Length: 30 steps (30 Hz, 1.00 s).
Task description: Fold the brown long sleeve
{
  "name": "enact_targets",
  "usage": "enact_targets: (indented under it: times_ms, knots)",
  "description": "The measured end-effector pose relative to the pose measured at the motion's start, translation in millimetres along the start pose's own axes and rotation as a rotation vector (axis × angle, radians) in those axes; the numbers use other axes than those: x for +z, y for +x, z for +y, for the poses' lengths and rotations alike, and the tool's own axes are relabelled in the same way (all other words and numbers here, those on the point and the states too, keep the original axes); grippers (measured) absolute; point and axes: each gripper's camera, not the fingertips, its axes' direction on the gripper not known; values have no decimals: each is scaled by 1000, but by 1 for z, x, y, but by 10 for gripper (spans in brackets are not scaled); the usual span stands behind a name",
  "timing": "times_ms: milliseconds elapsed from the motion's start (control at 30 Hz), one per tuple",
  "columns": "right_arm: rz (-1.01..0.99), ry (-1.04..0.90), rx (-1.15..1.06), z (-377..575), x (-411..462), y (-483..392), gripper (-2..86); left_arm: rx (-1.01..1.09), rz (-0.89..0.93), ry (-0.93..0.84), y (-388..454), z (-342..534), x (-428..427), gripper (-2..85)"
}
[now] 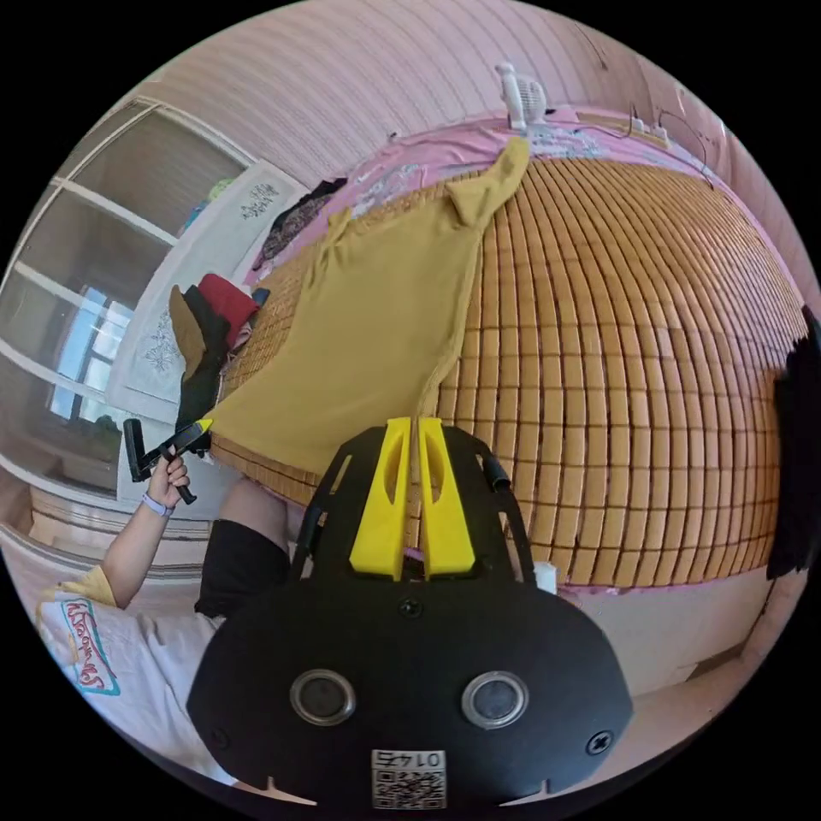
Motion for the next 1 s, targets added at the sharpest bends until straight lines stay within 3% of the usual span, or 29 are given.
enact_targets:
  times_ms: [300, 400, 500, 733, 1000]
  knots:
    - [5, -30, 55, 32, 54, 30, 107, -105, -36, -98, -20, -17, 34, 43]
    - [95, -140, 0, 30, 82, 26, 65, -112, -50, -115, -17, -28, 41, 43]
    - [114, -126, -9, 31, 73, 33, 40, -96, -69, -132, -11, -37, 45, 41]
    - [61, -118, 4, 57, 47, 52, 26, 3, -113, -194, 20, -38, 47, 42]
    - [172, -148, -41, 87, 59, 51, 26, -7, -169, -215, 42, -41, 51, 49]
